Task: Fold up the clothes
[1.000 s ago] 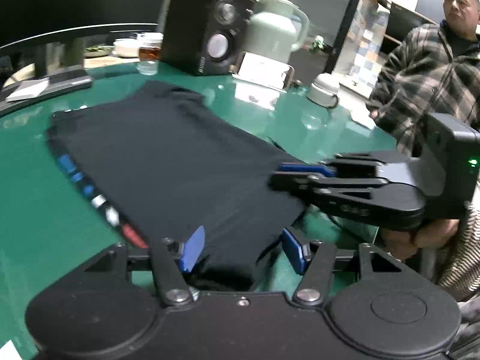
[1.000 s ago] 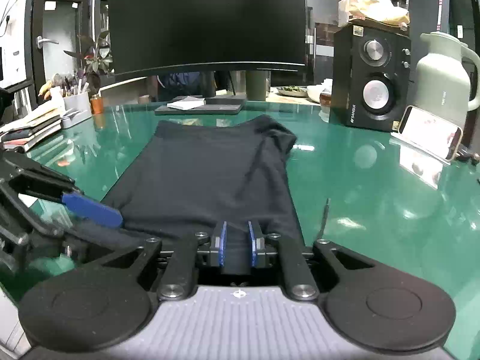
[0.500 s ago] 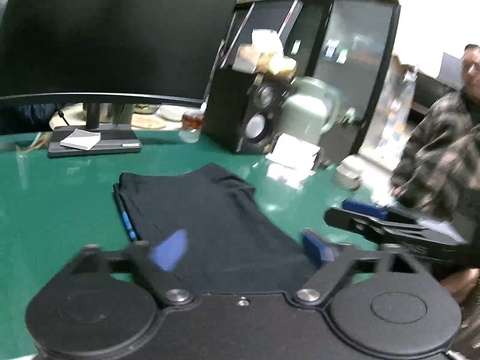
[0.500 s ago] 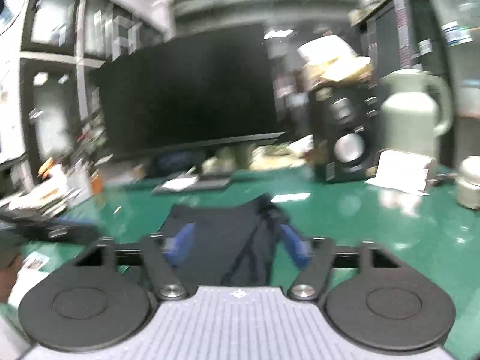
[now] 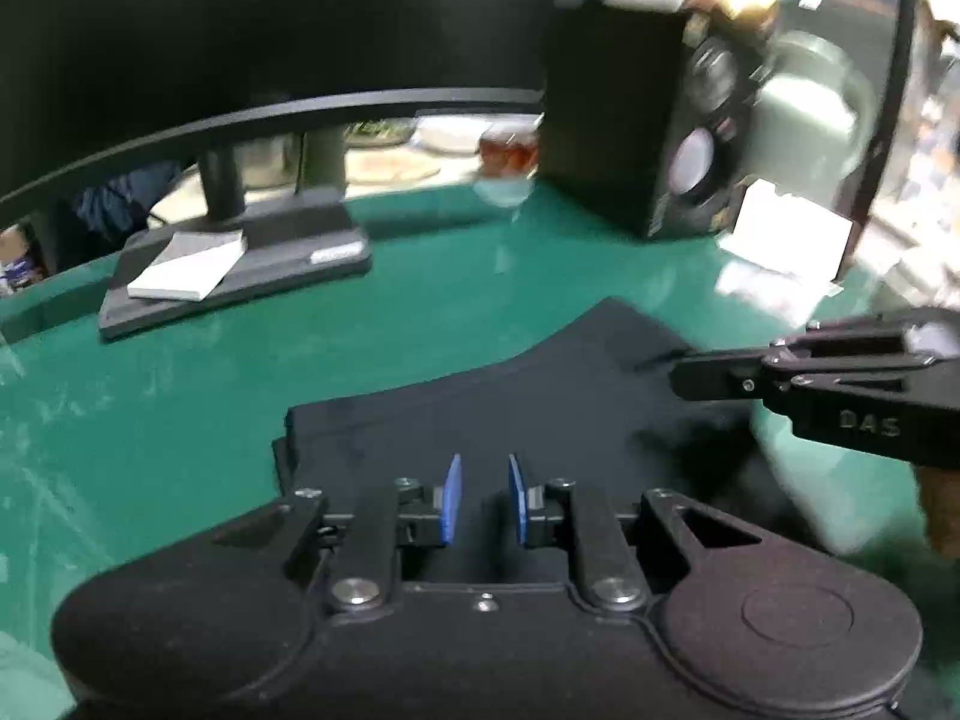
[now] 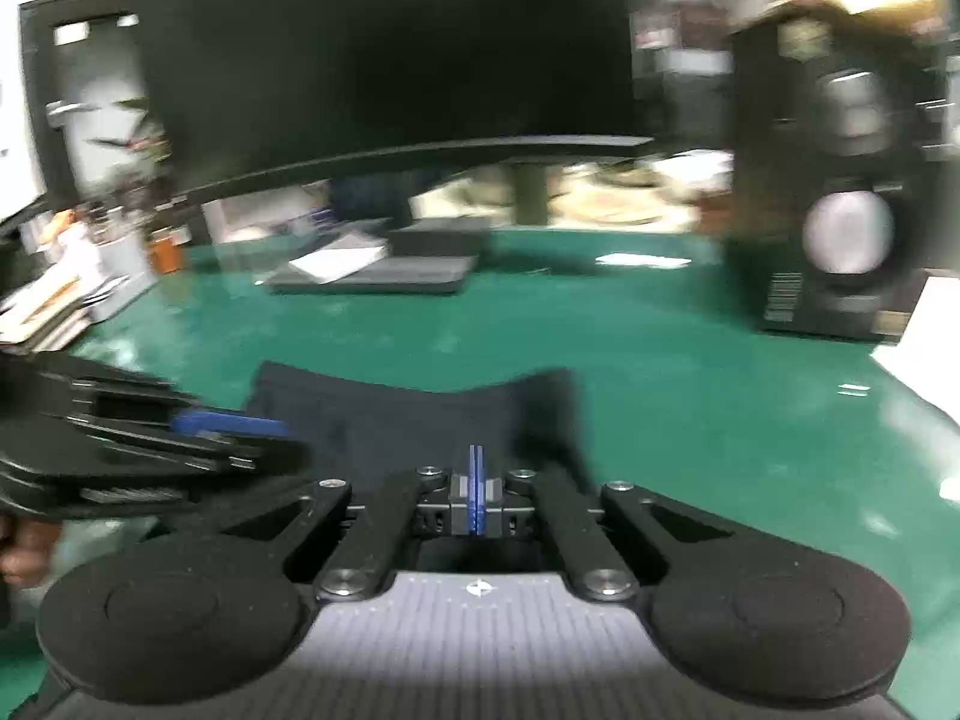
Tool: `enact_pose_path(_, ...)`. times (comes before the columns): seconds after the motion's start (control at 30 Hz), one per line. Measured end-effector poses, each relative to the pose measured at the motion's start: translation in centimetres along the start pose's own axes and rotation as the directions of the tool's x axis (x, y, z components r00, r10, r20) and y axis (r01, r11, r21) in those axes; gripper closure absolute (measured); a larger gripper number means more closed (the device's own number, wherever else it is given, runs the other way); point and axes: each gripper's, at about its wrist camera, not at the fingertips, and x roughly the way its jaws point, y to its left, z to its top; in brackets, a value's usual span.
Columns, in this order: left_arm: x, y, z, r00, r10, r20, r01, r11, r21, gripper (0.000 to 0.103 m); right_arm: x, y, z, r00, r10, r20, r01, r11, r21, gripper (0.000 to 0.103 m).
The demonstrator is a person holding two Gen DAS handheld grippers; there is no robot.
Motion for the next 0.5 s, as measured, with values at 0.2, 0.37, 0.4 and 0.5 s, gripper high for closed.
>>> enact_pose_path(0.2, 0.4, 0.4, -0.2, 1.0, 0.013, 0.022, -0.012, 1.0, -0.001, 0.084, 3.6, -2.5, 0.1, 0.999, -0.014, -0.044, 0.014, 1.0, -0.001, 0.103)
enact_pose_path(0.37, 0.4, -0.3, 0.0, 0.999, 0.048, 0.016, -0.048, 0.999, -0.005, 0.083, 4.2, -3.8, 0.4, 0.999, -0.012, -0.031, 0.014, 0.999, 0.043, 0.103)
enact_pose_path(0.4, 0.3, -0.3, 0.1, 0.998, 0.054, 0.014, -0.054, 0.999, -0.006, 0.082, 4.1, -3.4, 0.5, 0.999, -0.021, -0.032, 0.022, 0.999, 0.031, 0.103)
enact_pose_path(0.5, 0.0, -1.0, 0.4, 0.991, 0.136, -0.01, -0.136, 0.991, -0.016, 0.064, 2.8, -2.8, 0.6, 0.999, -0.028, -0.02, 0.029, 0.998, 0.051, 0.098)
